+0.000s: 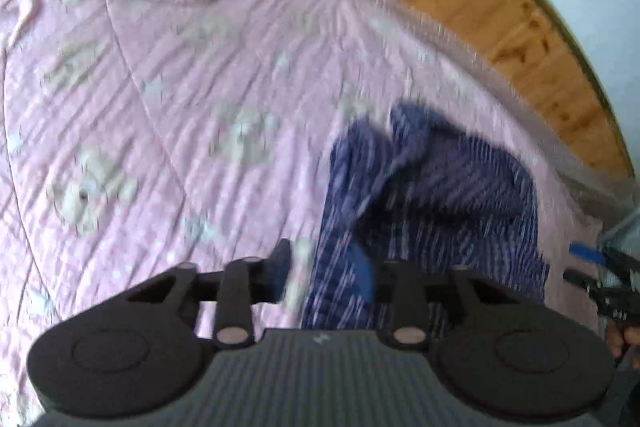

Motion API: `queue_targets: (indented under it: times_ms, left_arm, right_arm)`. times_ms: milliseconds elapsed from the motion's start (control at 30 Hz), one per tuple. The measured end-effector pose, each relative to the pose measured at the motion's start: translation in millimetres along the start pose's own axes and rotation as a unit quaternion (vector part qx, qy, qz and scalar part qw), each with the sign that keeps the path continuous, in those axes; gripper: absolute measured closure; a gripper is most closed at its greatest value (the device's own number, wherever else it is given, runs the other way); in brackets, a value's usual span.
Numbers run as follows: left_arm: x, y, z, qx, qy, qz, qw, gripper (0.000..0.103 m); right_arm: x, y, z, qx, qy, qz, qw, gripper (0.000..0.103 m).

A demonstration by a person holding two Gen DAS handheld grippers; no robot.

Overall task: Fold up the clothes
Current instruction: 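Grasp the edge of the folded checked shirt with both grippers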

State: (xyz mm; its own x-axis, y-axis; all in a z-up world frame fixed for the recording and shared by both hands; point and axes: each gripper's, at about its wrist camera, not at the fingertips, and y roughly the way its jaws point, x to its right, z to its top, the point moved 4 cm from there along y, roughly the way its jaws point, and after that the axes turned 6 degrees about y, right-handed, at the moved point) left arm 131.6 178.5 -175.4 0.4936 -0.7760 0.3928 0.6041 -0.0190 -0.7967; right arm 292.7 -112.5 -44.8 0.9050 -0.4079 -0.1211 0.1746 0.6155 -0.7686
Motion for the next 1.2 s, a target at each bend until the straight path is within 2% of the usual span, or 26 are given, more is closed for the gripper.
queue_targets:
  times_ms: [33,67,100,200,233,300,333,367,400,433,467,500,533,633,667,733,767,800,867,933,1000,1033,1067,1133,1200]
  left_arm:
    - [2,-4,10,0.019,0.001,0.007,0.9998,0.045]
    - [3,-7,20,0.037,0.002,0.013,0.9993,0.040]
    - [5,-7,31,0.051,0.002,0.017,0.9986,0.030]
    - [21,8,66,0.066,0.037,0.019,0.9970,0.019]
    - [30,20,72,0.056,0.058,0.012,0.9967,0.014]
    - [43,42,72,0.030,0.095,0.007,0.9950,0.013]
    - [50,53,72,0.017,0.114,0.004,0.9933,0.014]
    - [56,64,72,0.004,0.132,0.001,0.9912,0.016]
    - [63,75,72,-0.009,0.151,-0.002,0.9885,0.032]
    - [70,85,71,-0.022,0.169,-0.005,0.9853,0.065]
    - [76,96,71,-0.035,0.188,-0.008,0.9816,0.077]
    - [82,101,70,-0.039,0.202,-0.012,0.9784,0.082]
    - [85,92,68,-0.023,0.208,-0.019,0.9778,0.088]
    - [94,47,56,0.025,0.217,-0.061,0.9740,0.090]
    - [99,28,48,0.039,0.229,-0.076,0.9696,0.090]
    - [109,-8,21,0.053,0.277,-0.097,0.9545,0.088]
    - [112,-23,7,0.053,0.297,-0.107,0.9473,0.087]
    - [111,-29,-11,0.038,0.311,-0.110,0.9432,0.082]
    - [100,-27,-46,0.003,0.327,-0.079,0.9417,0.078]
    - [82,-20,-70,-0.025,0.324,-0.033,0.9453,0.078]
    - [62,-19,-80,-0.040,0.296,-0.001,0.9542,0.078]
    - [54,-23,-80,-0.041,0.272,-0.002,0.9615,0.075]
    - [47,-26,-79,-0.041,0.244,-0.008,0.9687,0.072]
    - [32,-32,-76,-0.041,0.182,-0.016,0.9822,0.050]
    - [19,-32,-73,-0.043,0.129,-0.029,0.9903,0.047]
  right_arm:
    - [5,5,14,0.020,-0.008,-0.011,1.000,0.021]
    - [14,15,31,0.034,-0.007,-0.013,0.999,0.018]
    - [24,24,48,0.046,-0.006,-0.015,0.999,0.016]
    - [67,70,91,0.041,0.019,-0.004,0.999,0.015]
    - [77,93,101,0.026,0.023,0.009,0.999,0.016]
    - [94,139,114,-0.018,0.020,0.038,0.999,0.017]
    - [96,160,115,-0.050,0.004,0.056,0.997,0.024]
    - [94,178,112,-0.082,-0.018,0.069,0.994,0.028]
    - [93,193,109,-0.108,-0.040,0.081,0.990,0.034]
    - [88,194,107,-0.104,-0.062,0.081,0.989,0.057]
    - [85,191,107,-0.104,-0.071,0.084,0.988,0.085]
    - [86,186,109,-0.108,-0.060,0.089,0.988,0.103]
    - [84,172,111,-0.091,-0.063,0.091,0.990,0.103]
    - [67,107,106,-0.038,-0.076,0.099,0.991,0.103]
    - [58,80,101,-0.023,-0.084,0.100,0.991,0.103]
    - [40,26,84,-0.005,-0.099,0.095,0.990,0.103]
    - [28,4,65,-0.008,-0.106,0.093,0.990,0.103]
    - [17,-18,47,-0.011,-0.114,0.090,0.989,0.103]
    - [-1,-40,-1,-0.032,-0.111,0.074,0.990,0.098]
    - [-12,-39,-60,-0.076,-0.086,0.048,0.992,0.066]
    - [-12,-30,-105,-0.122,-0.036,0.007,0.992,0.066]
    - [-12,-27,-123,-0.139,-0.009,-0.011,0.990,0.066]
    - [-12,-29,-132,-0.136,0.025,-0.026,0.990,0.066]
    - [-10,-39,-132,-0.102,0.123,-0.023,0.987,0.056]
    - [-10,-51,-120,-0.040,0.224,0.004,0.974,0.044]
